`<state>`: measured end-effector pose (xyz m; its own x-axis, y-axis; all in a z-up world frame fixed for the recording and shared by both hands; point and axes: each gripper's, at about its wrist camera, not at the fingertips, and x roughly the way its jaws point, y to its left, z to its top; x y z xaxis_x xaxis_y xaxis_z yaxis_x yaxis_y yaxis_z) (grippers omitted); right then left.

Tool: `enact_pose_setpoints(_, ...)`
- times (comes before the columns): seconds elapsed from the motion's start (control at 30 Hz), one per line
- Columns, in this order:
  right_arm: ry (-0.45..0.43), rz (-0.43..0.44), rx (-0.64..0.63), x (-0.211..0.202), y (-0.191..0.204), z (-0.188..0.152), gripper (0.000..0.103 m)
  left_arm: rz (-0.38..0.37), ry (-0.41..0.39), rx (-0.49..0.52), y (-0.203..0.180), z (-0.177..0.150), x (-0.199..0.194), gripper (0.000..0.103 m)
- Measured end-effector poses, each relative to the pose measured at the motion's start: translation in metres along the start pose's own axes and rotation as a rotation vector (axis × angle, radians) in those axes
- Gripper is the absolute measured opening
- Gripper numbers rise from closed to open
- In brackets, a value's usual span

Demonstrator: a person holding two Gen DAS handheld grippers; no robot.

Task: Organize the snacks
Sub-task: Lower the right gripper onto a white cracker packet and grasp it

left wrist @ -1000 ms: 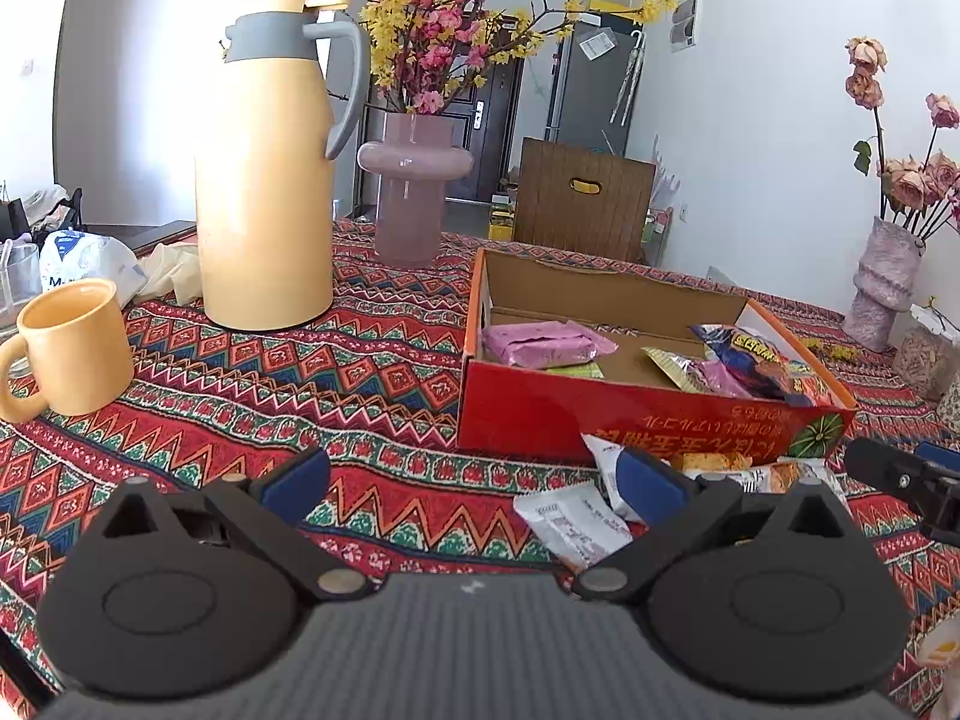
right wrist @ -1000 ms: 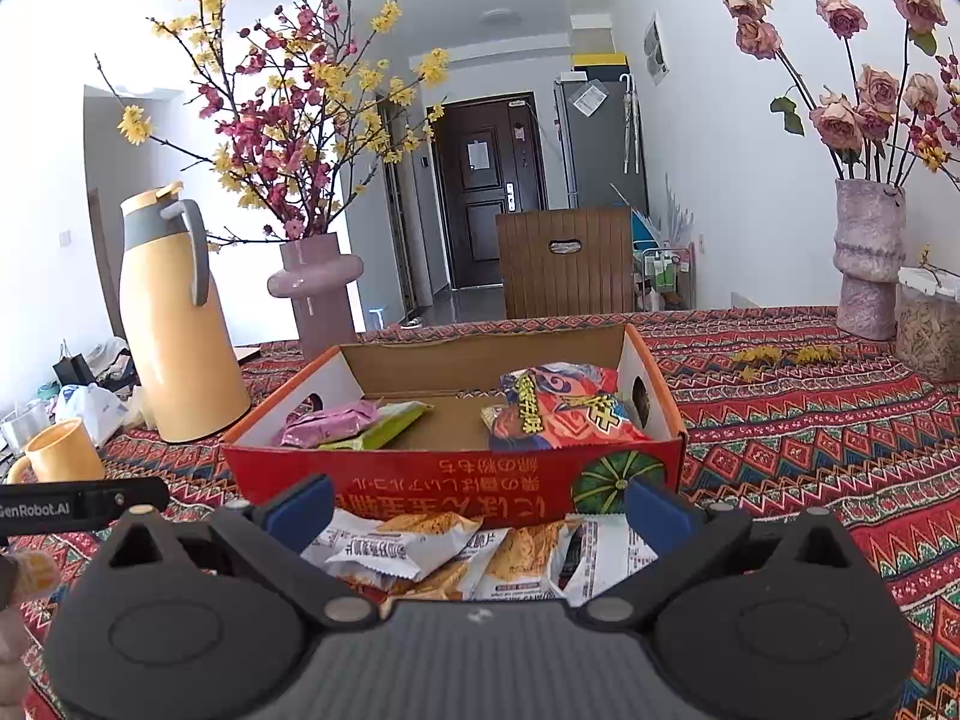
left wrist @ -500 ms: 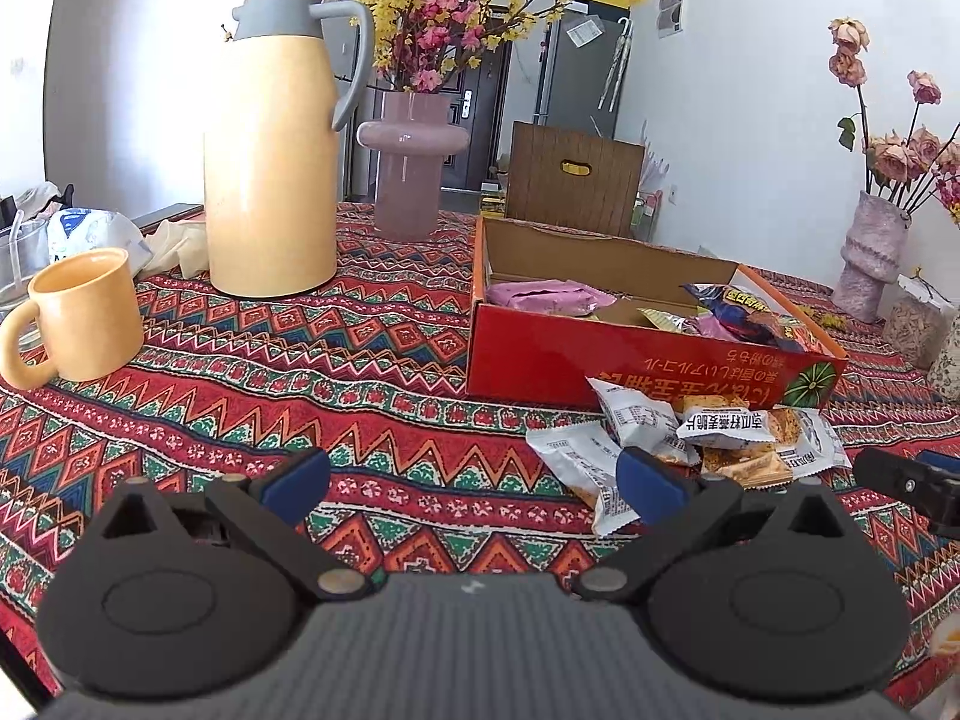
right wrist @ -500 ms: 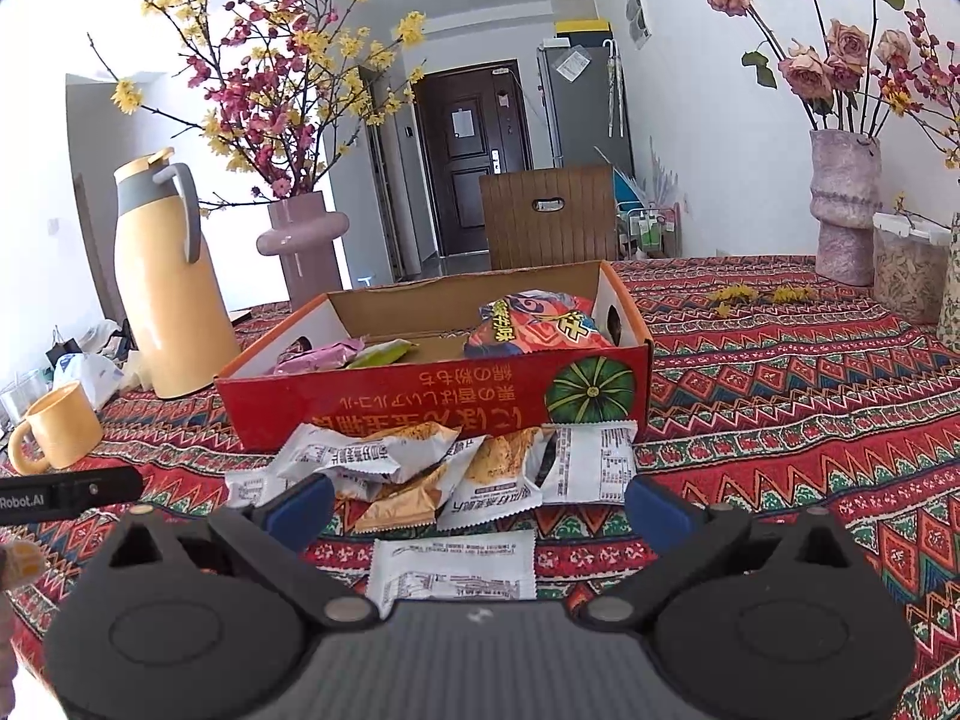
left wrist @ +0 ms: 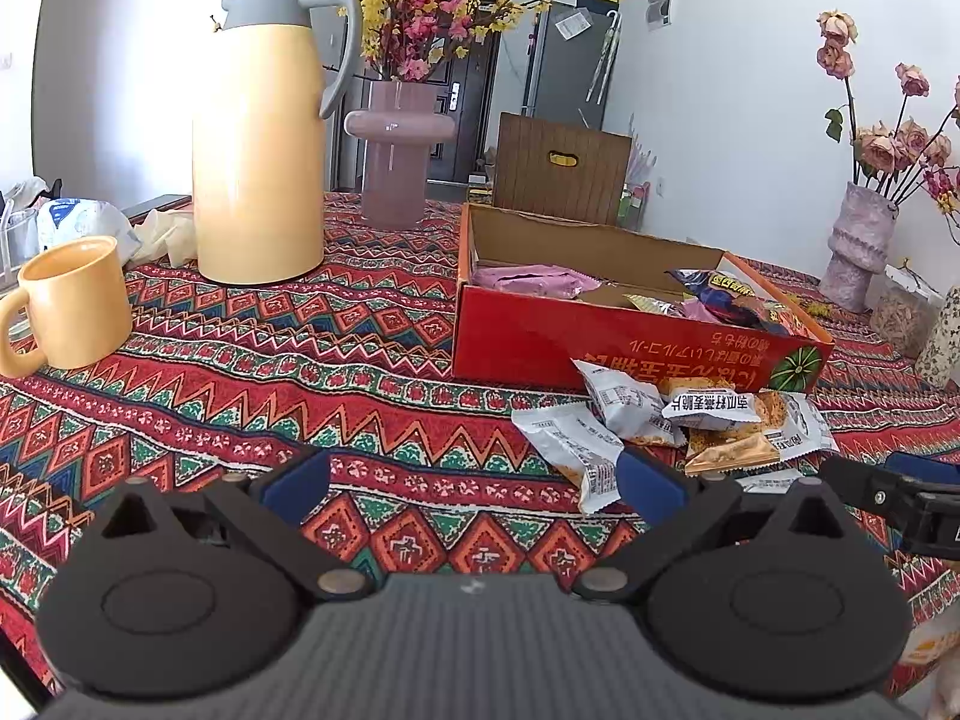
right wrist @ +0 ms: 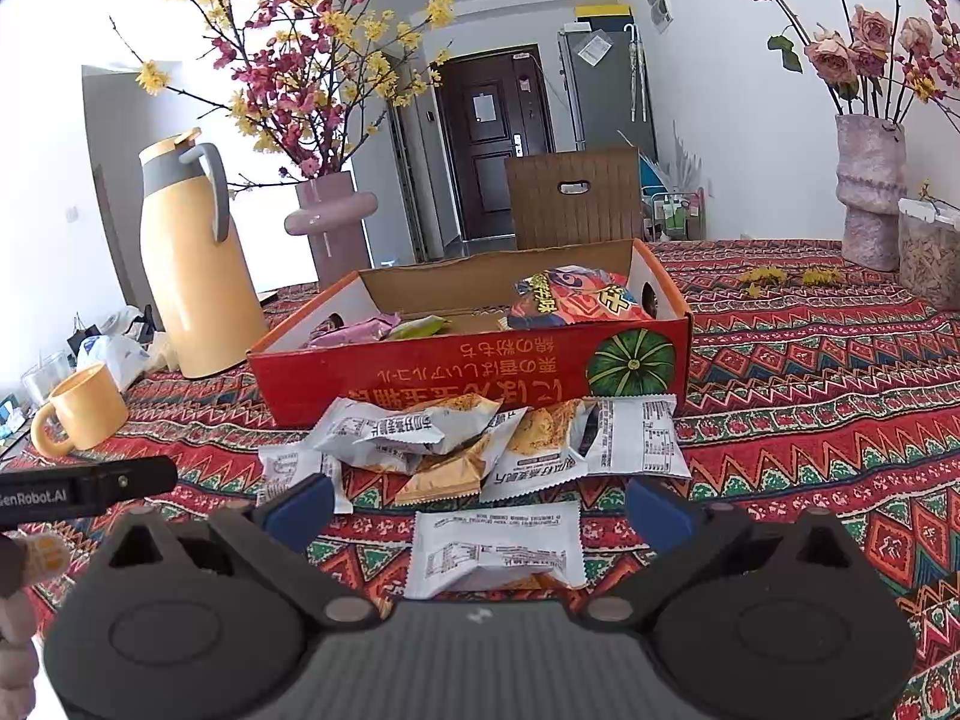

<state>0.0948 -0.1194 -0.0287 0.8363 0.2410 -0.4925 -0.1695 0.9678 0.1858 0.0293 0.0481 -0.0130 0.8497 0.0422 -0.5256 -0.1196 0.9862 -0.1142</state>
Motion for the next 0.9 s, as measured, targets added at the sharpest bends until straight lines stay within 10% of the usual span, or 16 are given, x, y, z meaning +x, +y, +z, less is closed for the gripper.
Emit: enact_pose_setpoints(0.9, 0.162, -0.123, -0.083, 0.015, 0.016, -0.038, 0.095, -0.008, 0.075, 0.019, -0.005, -0.013, 0.01, 0.103)
